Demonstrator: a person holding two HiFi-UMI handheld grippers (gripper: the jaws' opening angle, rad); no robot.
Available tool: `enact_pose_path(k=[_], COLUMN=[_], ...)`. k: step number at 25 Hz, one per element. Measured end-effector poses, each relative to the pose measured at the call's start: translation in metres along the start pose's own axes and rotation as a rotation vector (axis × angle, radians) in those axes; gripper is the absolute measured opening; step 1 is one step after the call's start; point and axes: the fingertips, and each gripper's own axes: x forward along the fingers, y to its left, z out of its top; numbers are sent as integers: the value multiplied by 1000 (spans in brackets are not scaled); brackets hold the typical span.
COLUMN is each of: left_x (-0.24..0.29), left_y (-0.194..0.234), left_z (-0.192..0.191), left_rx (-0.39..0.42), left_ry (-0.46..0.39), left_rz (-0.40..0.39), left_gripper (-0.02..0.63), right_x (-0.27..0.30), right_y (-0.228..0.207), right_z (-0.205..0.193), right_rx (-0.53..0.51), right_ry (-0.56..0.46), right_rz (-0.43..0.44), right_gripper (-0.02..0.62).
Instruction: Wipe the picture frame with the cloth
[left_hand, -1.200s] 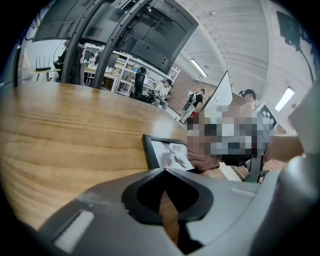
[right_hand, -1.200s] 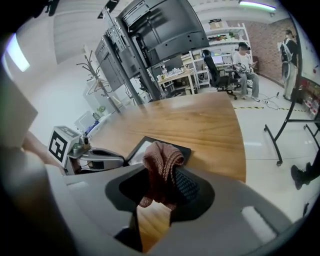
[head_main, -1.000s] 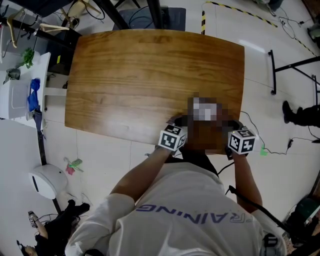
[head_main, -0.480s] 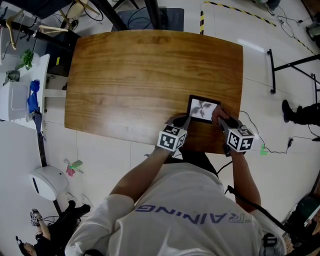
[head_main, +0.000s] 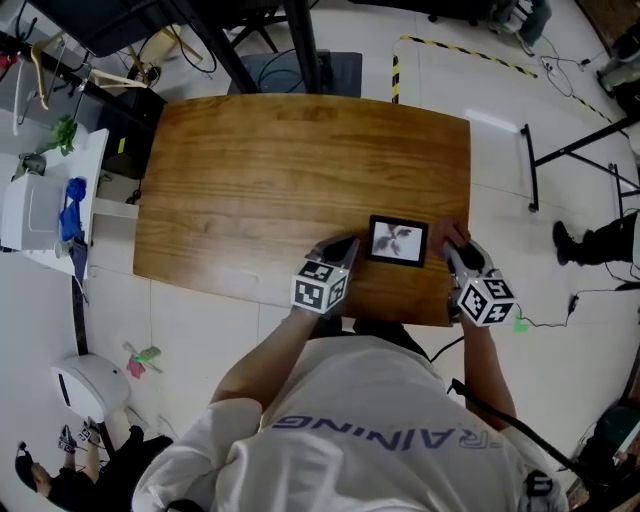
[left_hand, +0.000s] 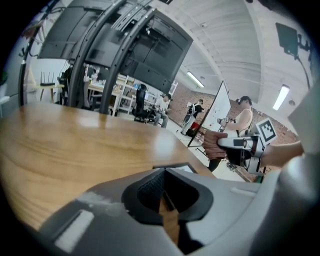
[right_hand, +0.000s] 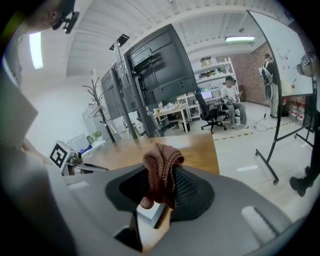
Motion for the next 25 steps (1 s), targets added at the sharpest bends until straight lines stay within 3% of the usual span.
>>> enact_pose_path(k=[7,14,25], left_x=[-49,-83,-111], left_y=[15,-18,-21], left_z=[128,217,248], left_rx=[120,264,263], left_ry=[-261,-451,-527], left_rz=[60,57,79], left_gripper=[3,3,3], right_x=[-30,-55,-77], right_y=[16,23,29], right_z=[108,172,195], right_rx=[-59,-115,-190], right_ry=[-308,-456,-463], right_rz=[-48,-90,-117], right_gripper=[123,123,114])
